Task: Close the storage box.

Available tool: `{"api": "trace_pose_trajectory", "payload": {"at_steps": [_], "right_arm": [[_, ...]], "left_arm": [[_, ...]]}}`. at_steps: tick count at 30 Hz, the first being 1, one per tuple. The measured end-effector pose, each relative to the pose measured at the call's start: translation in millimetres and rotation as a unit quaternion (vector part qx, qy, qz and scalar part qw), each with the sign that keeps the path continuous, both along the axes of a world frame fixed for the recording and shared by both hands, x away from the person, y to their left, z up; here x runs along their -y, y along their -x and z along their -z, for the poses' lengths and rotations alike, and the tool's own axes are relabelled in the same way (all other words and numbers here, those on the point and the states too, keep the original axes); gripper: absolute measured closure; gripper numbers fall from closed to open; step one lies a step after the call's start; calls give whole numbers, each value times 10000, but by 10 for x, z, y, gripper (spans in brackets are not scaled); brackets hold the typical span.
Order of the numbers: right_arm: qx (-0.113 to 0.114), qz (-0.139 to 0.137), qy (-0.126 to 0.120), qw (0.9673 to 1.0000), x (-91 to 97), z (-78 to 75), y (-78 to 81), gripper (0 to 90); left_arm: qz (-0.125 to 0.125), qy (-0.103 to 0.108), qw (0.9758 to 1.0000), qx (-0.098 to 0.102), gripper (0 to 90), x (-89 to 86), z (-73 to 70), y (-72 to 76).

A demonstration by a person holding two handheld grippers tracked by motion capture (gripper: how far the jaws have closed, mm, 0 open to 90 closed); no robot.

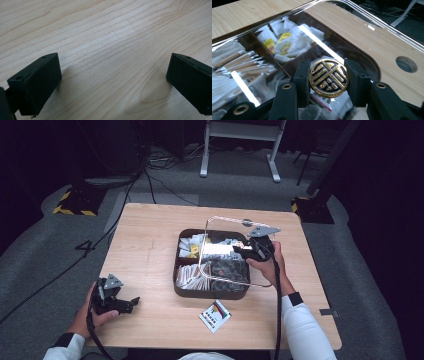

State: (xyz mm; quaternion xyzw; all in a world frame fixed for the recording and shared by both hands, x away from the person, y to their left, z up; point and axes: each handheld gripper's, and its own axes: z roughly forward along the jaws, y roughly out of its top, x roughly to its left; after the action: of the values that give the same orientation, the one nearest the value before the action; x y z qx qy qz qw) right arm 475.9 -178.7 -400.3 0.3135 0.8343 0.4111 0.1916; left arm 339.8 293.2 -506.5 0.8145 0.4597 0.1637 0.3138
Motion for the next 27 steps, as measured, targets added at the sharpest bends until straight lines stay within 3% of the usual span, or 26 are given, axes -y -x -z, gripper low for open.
{"api": "trace_pose_trajectory", "payload": {"at_steps": [27], "right_arm": [[-192, -469, 256, 9984, -653, 170, 30, 590]], "left_arm": [[-8, 7, 10000, 10, 1, 1, 2, 2]]}}
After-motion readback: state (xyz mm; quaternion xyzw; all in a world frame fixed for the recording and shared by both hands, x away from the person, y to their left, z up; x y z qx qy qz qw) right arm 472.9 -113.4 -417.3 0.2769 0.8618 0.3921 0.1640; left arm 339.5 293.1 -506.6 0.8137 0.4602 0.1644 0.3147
